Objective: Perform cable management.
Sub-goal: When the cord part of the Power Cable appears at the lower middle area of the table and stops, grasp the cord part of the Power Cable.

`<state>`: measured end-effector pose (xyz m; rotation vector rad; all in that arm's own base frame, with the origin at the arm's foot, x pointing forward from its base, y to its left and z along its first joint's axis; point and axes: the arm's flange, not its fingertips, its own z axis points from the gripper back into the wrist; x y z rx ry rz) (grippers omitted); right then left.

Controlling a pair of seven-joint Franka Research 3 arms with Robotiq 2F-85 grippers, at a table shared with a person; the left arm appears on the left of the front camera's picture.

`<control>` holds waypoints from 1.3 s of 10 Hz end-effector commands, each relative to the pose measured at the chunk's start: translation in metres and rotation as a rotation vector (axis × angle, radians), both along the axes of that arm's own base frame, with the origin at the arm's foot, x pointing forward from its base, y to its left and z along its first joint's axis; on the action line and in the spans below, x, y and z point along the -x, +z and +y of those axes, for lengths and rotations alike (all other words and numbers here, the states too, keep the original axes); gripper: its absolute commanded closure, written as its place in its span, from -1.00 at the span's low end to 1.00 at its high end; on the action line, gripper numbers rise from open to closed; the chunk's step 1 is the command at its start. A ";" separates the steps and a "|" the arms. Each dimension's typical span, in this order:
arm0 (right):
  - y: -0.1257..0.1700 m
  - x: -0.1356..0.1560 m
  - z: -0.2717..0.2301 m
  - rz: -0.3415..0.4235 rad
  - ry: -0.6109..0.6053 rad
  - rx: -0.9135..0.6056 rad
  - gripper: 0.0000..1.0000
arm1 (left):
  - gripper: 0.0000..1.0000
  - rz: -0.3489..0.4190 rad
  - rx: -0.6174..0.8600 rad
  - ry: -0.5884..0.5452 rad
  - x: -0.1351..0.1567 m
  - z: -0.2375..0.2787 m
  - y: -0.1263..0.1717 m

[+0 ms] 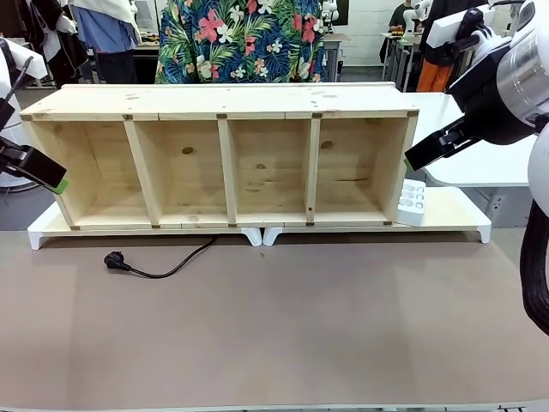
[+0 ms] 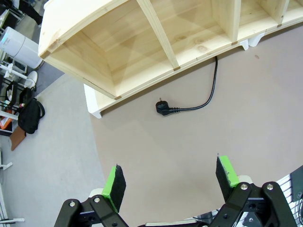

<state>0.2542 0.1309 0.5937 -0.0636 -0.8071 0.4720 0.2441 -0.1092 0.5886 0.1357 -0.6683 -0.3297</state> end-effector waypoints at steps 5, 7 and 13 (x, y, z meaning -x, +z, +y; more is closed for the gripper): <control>0.000 0.000 0.000 0.000 -0.001 -0.001 -1.00 | -1.00 0.000 -0.004 -0.005 -0.001 0.000 0.000; 0.000 0.000 0.000 0.000 -0.001 -0.001 -1.00 | -1.00 0.000 -0.004 -0.005 -0.001 0.000 0.000; 0.000 0.000 0.000 0.000 0.000 0.000 -1.00 | -1.00 0.000 -0.004 -0.005 -0.001 0.000 0.000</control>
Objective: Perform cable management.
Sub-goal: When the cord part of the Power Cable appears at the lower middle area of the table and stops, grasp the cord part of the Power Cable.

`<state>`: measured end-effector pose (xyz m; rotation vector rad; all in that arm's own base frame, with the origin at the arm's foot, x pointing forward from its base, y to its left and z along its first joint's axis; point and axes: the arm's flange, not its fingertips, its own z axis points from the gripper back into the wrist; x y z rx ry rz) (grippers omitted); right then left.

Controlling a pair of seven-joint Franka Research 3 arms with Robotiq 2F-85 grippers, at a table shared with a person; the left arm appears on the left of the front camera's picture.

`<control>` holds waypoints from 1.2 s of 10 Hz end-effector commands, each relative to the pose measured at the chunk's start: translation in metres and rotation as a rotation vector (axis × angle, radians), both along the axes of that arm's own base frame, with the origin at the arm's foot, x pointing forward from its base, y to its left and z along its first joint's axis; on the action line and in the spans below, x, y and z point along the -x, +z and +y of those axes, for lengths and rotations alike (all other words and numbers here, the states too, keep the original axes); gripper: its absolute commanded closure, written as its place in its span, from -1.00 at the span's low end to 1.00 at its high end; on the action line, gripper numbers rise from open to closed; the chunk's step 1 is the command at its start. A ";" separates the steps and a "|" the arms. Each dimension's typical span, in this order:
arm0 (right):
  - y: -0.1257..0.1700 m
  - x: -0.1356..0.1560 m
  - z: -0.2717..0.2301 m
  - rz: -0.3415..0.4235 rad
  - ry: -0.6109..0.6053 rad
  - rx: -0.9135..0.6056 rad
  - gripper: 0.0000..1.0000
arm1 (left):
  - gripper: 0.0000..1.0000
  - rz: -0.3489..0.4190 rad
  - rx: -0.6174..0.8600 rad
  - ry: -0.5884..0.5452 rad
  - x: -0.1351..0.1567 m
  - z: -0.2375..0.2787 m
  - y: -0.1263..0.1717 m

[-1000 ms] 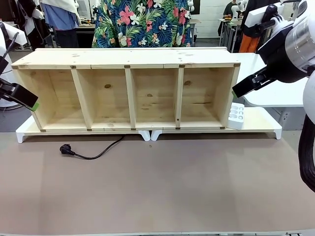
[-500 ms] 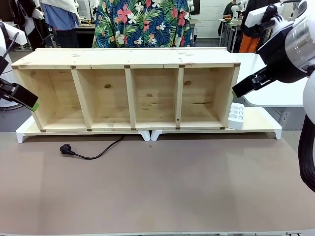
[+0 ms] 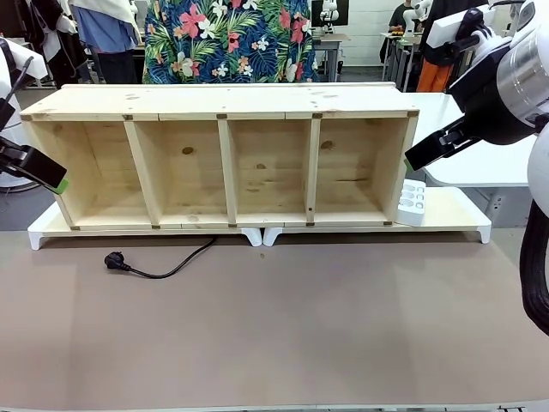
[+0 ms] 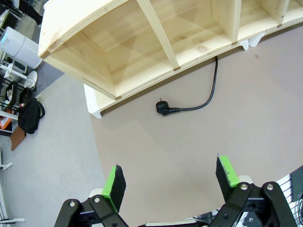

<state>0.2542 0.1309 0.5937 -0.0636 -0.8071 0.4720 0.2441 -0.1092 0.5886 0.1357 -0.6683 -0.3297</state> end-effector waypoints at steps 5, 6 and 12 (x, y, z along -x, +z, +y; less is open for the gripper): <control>0.013 -0.044 0.088 0.034 0.224 0.108 -1.00 | -1.00 0.000 -0.004 -0.005 -0.001 0.000 0.000; 0.011 -0.053 0.108 0.043 0.270 0.122 -1.00 | -1.00 0.000 -0.004 -0.005 -0.001 0.000 0.000; -0.027 -0.099 0.201 0.097 0.530 0.123 -1.00 | -1.00 0.000 -0.004 -0.005 -0.001 0.000 0.000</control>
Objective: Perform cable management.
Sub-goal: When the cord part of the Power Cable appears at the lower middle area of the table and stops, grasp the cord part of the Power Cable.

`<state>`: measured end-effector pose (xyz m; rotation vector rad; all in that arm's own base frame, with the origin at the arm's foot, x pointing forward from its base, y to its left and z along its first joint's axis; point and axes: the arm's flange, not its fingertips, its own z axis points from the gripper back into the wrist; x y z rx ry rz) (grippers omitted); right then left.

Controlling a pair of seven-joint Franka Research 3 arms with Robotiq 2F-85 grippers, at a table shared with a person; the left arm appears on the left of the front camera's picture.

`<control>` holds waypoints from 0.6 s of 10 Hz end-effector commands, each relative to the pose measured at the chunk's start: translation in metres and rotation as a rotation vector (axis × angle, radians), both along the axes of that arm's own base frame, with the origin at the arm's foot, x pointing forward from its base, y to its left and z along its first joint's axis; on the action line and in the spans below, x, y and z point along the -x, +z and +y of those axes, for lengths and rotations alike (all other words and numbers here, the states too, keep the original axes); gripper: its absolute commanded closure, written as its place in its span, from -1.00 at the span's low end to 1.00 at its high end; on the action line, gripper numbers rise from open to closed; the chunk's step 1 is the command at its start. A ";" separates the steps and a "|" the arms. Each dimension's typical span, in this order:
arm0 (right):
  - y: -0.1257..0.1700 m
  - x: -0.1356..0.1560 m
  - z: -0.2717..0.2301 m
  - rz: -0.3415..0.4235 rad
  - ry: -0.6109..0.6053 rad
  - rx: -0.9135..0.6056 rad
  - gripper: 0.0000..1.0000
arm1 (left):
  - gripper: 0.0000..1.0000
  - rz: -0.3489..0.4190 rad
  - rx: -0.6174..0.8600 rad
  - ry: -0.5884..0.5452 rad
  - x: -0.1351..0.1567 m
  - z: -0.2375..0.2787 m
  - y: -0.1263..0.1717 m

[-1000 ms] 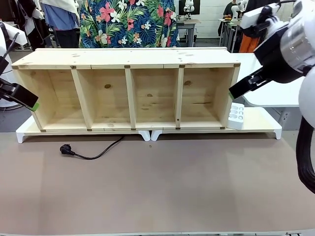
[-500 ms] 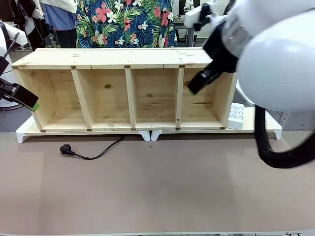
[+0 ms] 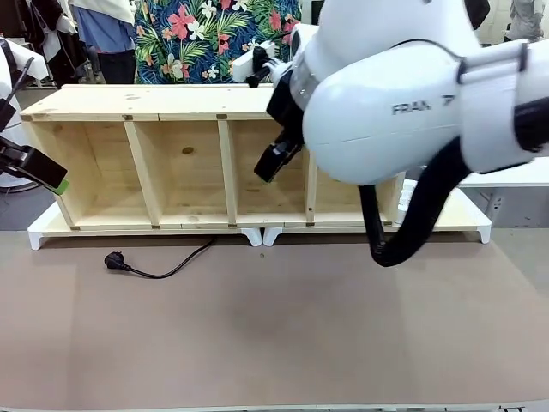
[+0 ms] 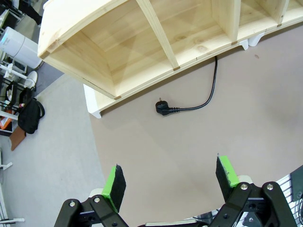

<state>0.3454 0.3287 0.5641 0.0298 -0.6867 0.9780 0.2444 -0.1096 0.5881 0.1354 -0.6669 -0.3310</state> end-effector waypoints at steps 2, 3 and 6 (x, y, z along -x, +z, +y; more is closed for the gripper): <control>-0.004 -0.017 0.023 -0.001 0.103 -0.031 -1.00 | -1.00 -0.001 -0.004 -0.004 -0.001 0.000 0.000; -0.007 -0.021 0.033 -0.005 0.128 -0.034 -1.00 | -1.00 -0.001 -0.004 -0.004 -0.001 0.000 0.000; -0.019 -0.027 0.064 0.030 0.201 -0.015 -1.00 | -1.00 -0.001 -0.004 -0.004 -0.001 0.000 0.000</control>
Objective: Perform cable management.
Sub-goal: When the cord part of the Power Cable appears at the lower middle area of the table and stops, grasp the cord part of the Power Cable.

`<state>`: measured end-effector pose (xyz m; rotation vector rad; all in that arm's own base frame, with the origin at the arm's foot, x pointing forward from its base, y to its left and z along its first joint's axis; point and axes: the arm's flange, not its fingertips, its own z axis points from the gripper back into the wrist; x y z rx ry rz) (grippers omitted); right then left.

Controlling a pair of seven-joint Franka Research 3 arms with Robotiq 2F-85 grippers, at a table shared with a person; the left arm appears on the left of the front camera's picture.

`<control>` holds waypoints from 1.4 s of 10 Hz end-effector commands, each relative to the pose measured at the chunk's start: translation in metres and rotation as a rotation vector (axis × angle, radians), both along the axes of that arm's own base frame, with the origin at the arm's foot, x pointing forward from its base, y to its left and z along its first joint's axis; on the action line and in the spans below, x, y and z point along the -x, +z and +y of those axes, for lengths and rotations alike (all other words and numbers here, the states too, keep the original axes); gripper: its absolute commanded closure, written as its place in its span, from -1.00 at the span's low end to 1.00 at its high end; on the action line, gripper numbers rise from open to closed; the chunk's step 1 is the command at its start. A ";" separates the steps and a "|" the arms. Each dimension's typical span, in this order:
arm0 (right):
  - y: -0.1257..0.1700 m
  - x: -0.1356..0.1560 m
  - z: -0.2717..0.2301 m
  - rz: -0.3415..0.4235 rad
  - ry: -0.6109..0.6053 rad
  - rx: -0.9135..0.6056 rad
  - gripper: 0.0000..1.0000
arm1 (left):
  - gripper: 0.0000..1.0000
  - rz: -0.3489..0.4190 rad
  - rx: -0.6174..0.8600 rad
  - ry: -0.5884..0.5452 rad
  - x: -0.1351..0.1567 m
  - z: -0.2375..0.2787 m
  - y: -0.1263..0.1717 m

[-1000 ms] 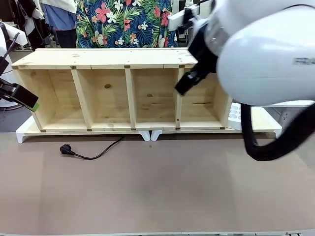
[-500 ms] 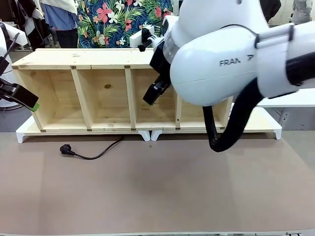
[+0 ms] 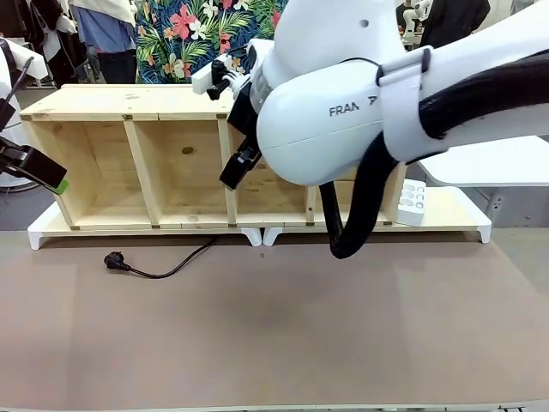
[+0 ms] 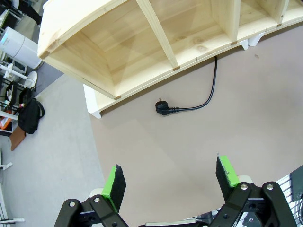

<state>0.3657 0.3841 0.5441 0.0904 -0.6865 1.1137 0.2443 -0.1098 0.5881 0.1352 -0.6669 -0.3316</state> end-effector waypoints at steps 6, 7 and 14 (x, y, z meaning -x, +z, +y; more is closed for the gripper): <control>-0.018 -0.011 0.082 0.022 0.194 0.046 -1.00 | -1.00 -0.001 -0.004 -0.003 -0.001 0.000 0.000; -0.017 -0.013 0.088 0.010 0.195 0.043 -1.00 | -1.00 -0.001 -0.004 -0.003 -0.001 0.000 0.000; -0.021 -0.005 0.083 0.025 0.177 0.028 -1.00 | -1.00 -0.001 -0.004 -0.003 -0.001 0.000 0.000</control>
